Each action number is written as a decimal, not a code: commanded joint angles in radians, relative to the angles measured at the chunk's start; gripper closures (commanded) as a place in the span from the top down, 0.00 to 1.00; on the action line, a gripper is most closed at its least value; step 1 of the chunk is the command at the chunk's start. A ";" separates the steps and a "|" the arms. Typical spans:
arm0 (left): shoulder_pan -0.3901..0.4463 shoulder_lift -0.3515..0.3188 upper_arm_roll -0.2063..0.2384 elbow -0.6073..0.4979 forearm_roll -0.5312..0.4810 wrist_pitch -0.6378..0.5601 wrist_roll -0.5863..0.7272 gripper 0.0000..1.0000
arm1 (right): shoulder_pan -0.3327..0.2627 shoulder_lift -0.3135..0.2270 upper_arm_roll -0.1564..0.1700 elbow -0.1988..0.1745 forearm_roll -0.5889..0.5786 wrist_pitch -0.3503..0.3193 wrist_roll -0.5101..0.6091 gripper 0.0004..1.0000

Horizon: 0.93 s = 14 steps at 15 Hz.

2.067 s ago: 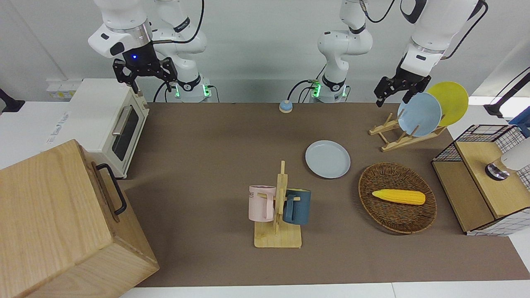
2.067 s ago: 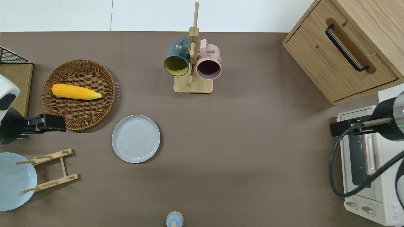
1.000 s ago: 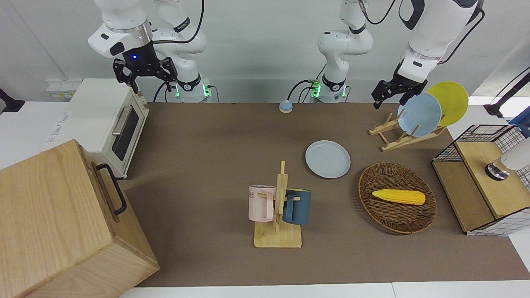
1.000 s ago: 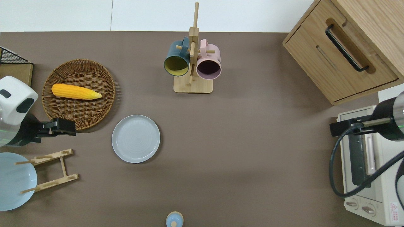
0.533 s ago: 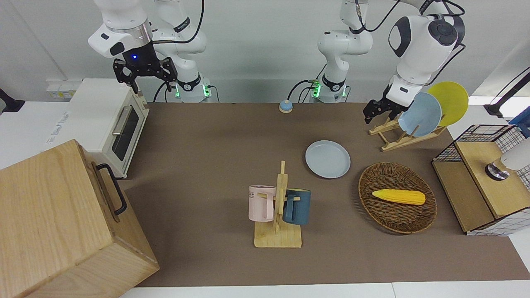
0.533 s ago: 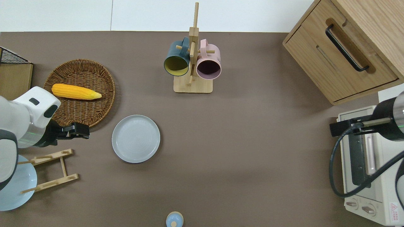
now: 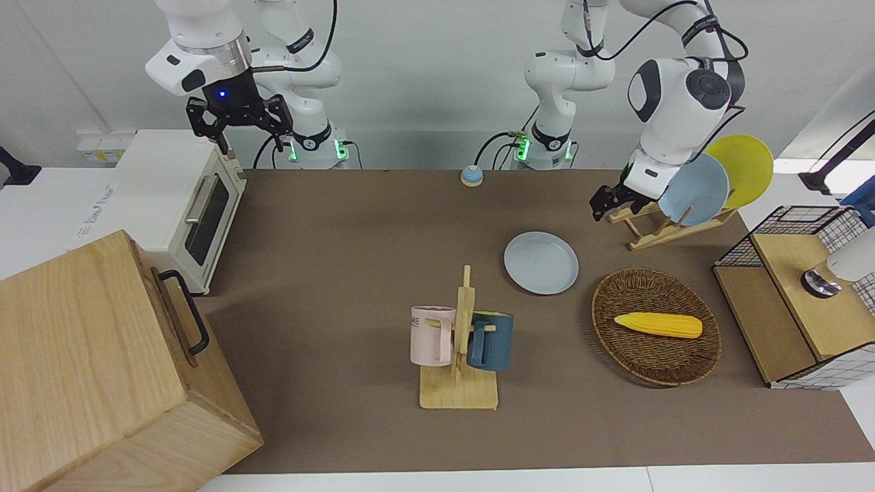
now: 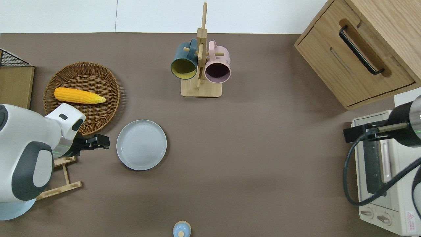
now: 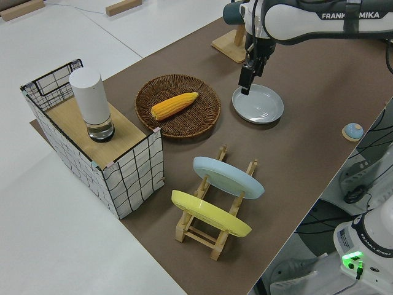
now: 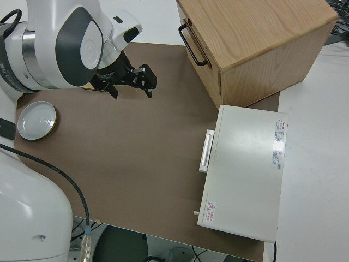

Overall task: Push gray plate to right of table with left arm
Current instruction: 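Move the left gripper toward the gray plate and lower it onto the plate's rim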

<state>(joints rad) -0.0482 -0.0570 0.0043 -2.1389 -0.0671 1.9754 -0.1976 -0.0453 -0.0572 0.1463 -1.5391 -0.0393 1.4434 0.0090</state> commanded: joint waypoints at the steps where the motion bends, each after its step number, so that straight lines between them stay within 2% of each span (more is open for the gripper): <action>1: -0.019 0.025 0.011 -0.070 -0.074 0.095 -0.016 0.99 | -0.007 -0.007 0.001 -0.004 0.002 -0.001 -0.020 1.00; 4: -0.025 0.072 0.003 -0.136 -0.112 0.206 -0.016 0.99 | -0.007 -0.007 0.003 -0.004 0.002 -0.001 -0.020 1.00; 8: -0.041 0.092 -0.001 -0.176 -0.128 0.255 -0.031 0.98 | -0.007 -0.007 0.001 -0.004 0.002 -0.001 -0.020 1.00; 11: -0.055 0.138 -0.006 -0.223 -0.157 0.383 -0.032 0.96 | -0.007 -0.007 0.001 -0.004 0.002 -0.001 -0.020 1.00; 14: -0.055 0.137 -0.015 -0.242 -0.157 0.401 -0.032 0.71 | -0.007 -0.007 0.002 -0.004 0.002 -0.001 -0.020 1.00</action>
<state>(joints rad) -0.0876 0.0855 -0.0128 -2.3473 -0.2051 2.3338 -0.2185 -0.0453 -0.0572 0.1463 -1.5391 -0.0393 1.4434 0.0090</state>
